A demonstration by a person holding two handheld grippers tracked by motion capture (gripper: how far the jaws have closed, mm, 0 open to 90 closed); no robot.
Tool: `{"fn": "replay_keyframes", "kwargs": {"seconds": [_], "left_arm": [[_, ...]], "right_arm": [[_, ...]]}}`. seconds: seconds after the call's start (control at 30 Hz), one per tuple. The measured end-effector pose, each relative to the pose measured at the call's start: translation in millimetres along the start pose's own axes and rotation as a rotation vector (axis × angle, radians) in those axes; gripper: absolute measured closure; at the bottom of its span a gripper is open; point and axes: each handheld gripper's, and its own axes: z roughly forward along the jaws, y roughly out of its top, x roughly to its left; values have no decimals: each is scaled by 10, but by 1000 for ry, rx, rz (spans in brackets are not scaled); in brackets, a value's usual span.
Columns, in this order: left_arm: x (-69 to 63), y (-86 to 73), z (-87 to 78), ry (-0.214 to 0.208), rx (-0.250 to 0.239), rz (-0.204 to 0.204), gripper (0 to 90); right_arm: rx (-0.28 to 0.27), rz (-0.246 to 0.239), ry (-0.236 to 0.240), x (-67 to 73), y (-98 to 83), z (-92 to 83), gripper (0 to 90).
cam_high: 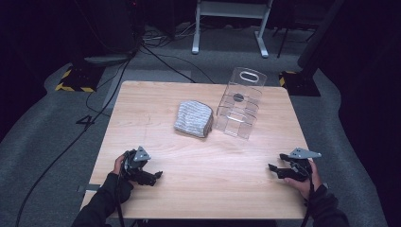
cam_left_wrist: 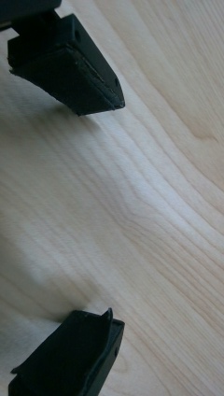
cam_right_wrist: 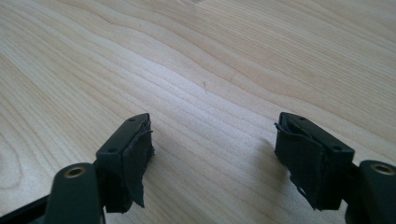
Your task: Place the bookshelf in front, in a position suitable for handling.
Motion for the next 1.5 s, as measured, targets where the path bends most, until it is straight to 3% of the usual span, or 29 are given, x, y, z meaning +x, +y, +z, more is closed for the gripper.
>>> {"fn": "replay_keyframes", "kwargs": {"seconds": [0.07,0.13,0.17,0.23,0.37,0.53,0.73,0.87,1.07,1.1,1.2,1.33,1.5], "left_arm": [[43,24,19,-33,1,41,0],[50,29,23,-41,1,47,0],[50,30,25,-44,2,46,0],[48,26,20,-40,2,48,0],[24,4,0,-26,0,40,4],[-11,-27,-28,-19,-13,26,41],[0,-31,-46,-43,-18,42,70],[13,6,-14,-27,-35,25,140],[-7,139,57,-7,-21,37,180],[-29,197,83,11,-29,66,227],[-23,277,125,-25,-36,50,231],[-50,384,206,-8,-45,76,263],[-80,589,317,-16,-70,102,266]], "right_arm": [[1,1,3,-3,1,1,275],[1,1,3,-3,1,1,276],[-2,-5,0,-1,5,-1,331],[-9,-12,-7,7,9,-4,349],[-49,-27,3,17,69,-14,384],[-170,-39,14,29,380,-77,423],[-214,-84,25,96,663,-19,390],[-234,-110,32,140,933,73,371],[-268,-109,45,172,1173,186,397],[-273,-102,60,190,1216,236,450],[-270,-109,47,217,1267,295,484],[-259,-122,31,252,1310,373,505],[-265,-113,38,250,1312,394,552]]}}
